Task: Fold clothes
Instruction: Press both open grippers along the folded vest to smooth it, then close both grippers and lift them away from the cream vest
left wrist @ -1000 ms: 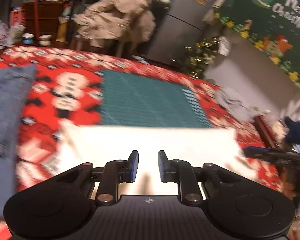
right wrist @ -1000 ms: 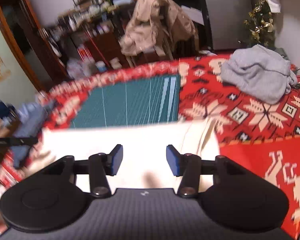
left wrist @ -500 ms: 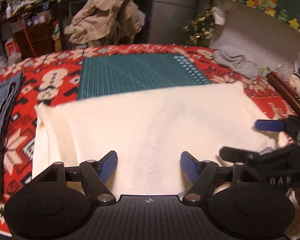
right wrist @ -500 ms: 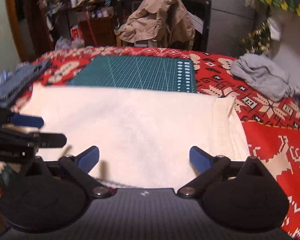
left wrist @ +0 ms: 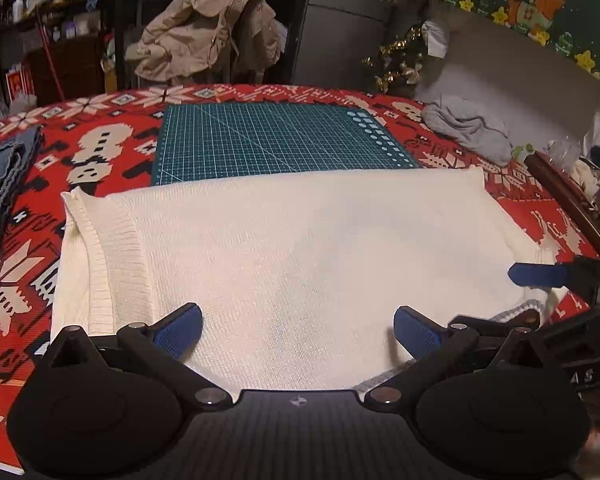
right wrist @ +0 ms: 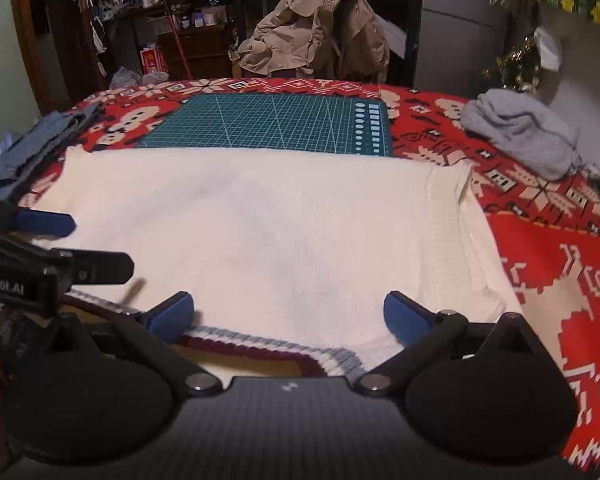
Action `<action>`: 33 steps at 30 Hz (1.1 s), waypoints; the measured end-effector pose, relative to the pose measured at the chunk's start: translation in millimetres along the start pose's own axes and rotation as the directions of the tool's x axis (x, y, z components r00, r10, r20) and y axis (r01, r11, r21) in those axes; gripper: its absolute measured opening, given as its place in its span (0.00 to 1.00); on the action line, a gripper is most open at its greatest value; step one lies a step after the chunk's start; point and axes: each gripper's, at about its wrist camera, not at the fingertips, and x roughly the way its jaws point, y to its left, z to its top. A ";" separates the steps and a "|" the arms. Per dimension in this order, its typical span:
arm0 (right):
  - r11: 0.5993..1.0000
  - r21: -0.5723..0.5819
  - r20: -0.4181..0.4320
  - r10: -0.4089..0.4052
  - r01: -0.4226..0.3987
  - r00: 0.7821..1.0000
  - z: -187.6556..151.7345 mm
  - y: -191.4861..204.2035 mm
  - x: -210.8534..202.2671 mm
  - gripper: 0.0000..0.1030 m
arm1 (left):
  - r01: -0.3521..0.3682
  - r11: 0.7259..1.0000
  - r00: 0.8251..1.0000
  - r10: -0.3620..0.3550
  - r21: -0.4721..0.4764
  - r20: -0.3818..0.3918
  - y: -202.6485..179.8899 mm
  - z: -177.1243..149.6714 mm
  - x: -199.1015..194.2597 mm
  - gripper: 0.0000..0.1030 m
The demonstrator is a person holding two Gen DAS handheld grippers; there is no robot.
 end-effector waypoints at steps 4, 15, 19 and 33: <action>0.998 -0.057 -0.047 0.003 -0.006 0.999 3.5 3.4 2.2 0.99 | 0.005 1.000 1.000 -0.004 -0.025 0.022 1.2 -0.8 -0.7 1.00; 0.998 -0.057 -0.052 0.006 -0.009 0.999 9.5 3.7 -7.2 0.99 | -0.014 0.990 1.000 0.014 -0.141 -0.005 7.5 13.6 -7.0 0.61; 0.999 -0.038 0.024 0.024 -0.024 0.999 21.9 -0.6 -28.6 0.88 | 0.050 0.977 0.999 -0.053 -0.207 -0.006 16.1 28.3 -14.1 0.17; 0.994 0.024 0.108 0.100 -0.103 0.989 106.6 -4.0 0.5 0.05 | 0.201 0.950 0.979 -0.185 -0.238 0.091 11.6 92.1 20.1 0.00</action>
